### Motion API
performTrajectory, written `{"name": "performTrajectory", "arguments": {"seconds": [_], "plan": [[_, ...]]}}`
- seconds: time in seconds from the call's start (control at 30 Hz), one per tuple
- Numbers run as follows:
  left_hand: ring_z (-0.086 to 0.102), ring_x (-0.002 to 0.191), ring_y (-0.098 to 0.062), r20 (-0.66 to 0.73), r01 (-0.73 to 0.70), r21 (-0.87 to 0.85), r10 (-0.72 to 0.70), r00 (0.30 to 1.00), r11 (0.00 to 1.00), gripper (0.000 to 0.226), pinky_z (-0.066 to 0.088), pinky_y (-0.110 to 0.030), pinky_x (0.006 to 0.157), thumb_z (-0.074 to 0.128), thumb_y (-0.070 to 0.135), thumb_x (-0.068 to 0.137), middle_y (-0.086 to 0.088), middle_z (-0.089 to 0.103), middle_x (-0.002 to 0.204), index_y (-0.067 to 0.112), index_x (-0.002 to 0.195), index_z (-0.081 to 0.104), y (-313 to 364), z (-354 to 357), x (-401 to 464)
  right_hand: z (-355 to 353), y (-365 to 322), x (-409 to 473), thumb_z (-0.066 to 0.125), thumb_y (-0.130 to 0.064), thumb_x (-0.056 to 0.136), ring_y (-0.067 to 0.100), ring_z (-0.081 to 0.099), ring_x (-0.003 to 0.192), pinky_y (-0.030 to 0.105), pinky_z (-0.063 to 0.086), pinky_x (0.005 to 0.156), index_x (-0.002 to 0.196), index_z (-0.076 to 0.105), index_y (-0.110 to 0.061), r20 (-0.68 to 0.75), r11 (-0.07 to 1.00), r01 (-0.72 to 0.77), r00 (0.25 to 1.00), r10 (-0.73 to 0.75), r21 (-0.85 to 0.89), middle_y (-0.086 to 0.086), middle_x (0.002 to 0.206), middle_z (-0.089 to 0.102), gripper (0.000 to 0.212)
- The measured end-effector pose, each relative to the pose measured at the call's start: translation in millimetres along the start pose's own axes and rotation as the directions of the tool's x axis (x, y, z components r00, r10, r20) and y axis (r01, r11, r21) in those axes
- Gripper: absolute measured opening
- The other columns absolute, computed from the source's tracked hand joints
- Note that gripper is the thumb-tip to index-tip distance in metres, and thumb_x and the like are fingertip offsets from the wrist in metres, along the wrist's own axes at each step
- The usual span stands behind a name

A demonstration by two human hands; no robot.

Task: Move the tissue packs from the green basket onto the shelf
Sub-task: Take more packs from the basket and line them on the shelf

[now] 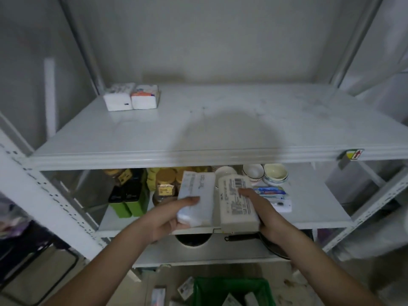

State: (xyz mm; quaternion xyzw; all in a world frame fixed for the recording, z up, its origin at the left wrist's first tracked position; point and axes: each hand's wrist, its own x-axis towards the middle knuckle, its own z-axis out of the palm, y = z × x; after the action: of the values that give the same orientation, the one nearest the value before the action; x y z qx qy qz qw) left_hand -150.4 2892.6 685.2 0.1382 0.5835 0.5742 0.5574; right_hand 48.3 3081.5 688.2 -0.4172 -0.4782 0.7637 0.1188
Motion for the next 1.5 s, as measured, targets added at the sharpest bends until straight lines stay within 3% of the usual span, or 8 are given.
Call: {"name": "performTrajectory", "arguments": {"seconds": [0.5,0.73,0.83,1.03,1.2,1.3,1.37,1.5], "plan": [[0.07,0.123,-0.033,0.004,-0.239,-0.12,0.242,0.97,0.964,0.061,0.057,-0.051,0.102,0.081,0.019,0.082,-0.018,0.071,0.135,0.007,0.139,0.061,100.5,-54.6,-76.7,116.4,-82.9,-12.8,0.067,-0.035,0.094,0.025,0.081,0.083,0.033,0.062,0.058,0.12,0.073,-0.02,0.22,0.987,0.159,0.962,-0.162,0.031,0.009,0.105,0.083,0.03],[0.081,0.097,-0.022,-0.156,-0.349,-0.063,0.337,0.929,0.935,0.05,0.066,-0.035,0.072,0.085,0.022,0.079,-0.01,0.081,0.117,0.012,0.126,0.071,144.9,-109.7,-86.1,202.7,-116.2,6.0,0.068,-0.038,0.092,0.027,0.079,0.099,0.04,0.064,0.08,0.122,0.073,-0.022,0.283,0.977,0.215,0.937,-0.206,0.001,0.008,0.111,0.082,0.033],[0.078,0.107,-0.021,-0.253,-0.374,0.067,0.378,0.891,0.925,0.048,0.065,-0.04,0.089,0.085,0.027,0.084,-0.006,0.081,0.118,0.014,0.127,0.071,169.3,-138.7,-79.2,243.1,-132.7,19.7,0.07,-0.041,0.091,0.027,0.077,0.105,0.045,0.059,0.098,0.122,0.073,-0.023,0.285,0.96,0.274,0.926,-0.246,-0.061,0.005,0.113,0.081,0.036],[0.08,0.092,-0.02,-0.367,-0.293,0.278,0.383,0.848,0.915,0.06,0.065,-0.03,0.067,0.084,0.044,0.082,0.001,0.085,0.097,0.012,0.13,0.066,203.9,-179.5,-57.4,301.2,-150.7,55.4,0.074,-0.043,0.089,0.027,0.08,0.094,0.039,0.064,0.083,0.121,0.072,-0.012,0.242,0.928,0.32,0.932,-0.271,-0.191,0.009,0.108,0.082,0.045],[0.065,0.113,-0.021,-0.389,-0.261,0.528,0.503,0.772,0.808,0.068,0.055,-0.037,0.091,0.072,0.064,0.085,0.003,0.063,0.129,0.023,0.136,0.054,210.2,-195.3,-52.5,297.3,-142.3,69.6,0.043,-0.067,0.098,0.018,0.071,0.098,0.031,0.056,0.08,0.123,0.065,-0.017,0.139,0.731,0.468,0.874,-0.466,-0.496,0.0,0.12,0.073,0.06],[0.06,0.104,-0.001,-0.229,-0.324,0.709,0.638,0.735,0.627,0.057,0.048,-0.022,0.083,0.074,0.063,0.083,0.02,0.062,0.119,0.038,0.131,0.053,195.8,-205.5,-56.5,272.8,-120.8,56.8,0.057,-0.066,0.092,-0.008,0.064,0.11,0.007,0.047,0.08,0.128,0.052,-0.06,0.327,0.521,0.672,0.726,-0.606,-0.526,-0.037,0.119,0.064,0.037],[0.059,0.105,0.001,-0.145,-0.343,0.777,0.68,0.719,0.528,0.063,0.049,-0.023,0.087,0.08,0.06,0.079,0.022,0.061,0.12,0.042,0.13,0.05,189.1,-213.9,-53.7,263.2,-114.1,50.8,0.076,-0.048,0.086,-0.03,0.052,0.11,-0.005,0.042,0.078,0.113,0.034,-0.087,0.471,0.425,0.729,0.677,-0.566,-0.537,-0.058,0.115,0.053,0.063],[0.062,0.11,0.001,-0.047,-0.353,0.818,0.664,0.746,0.454,0.091,0.051,-0.026,0.094,0.083,0.073,0.059,0.024,0.064,0.123,0.052,0.139,0.045,201.5,-219.6,-41.8,268.3,-120.7,69.3,0.083,-0.033,0.084,-0.038,0.044,0.098,-0.012,0.033,0.077,0.126,0.027,-0.069,0.458,0.278,0.688,0.679,-0.574,-0.67,-0.051,0.114,0.039,0.079]]}}
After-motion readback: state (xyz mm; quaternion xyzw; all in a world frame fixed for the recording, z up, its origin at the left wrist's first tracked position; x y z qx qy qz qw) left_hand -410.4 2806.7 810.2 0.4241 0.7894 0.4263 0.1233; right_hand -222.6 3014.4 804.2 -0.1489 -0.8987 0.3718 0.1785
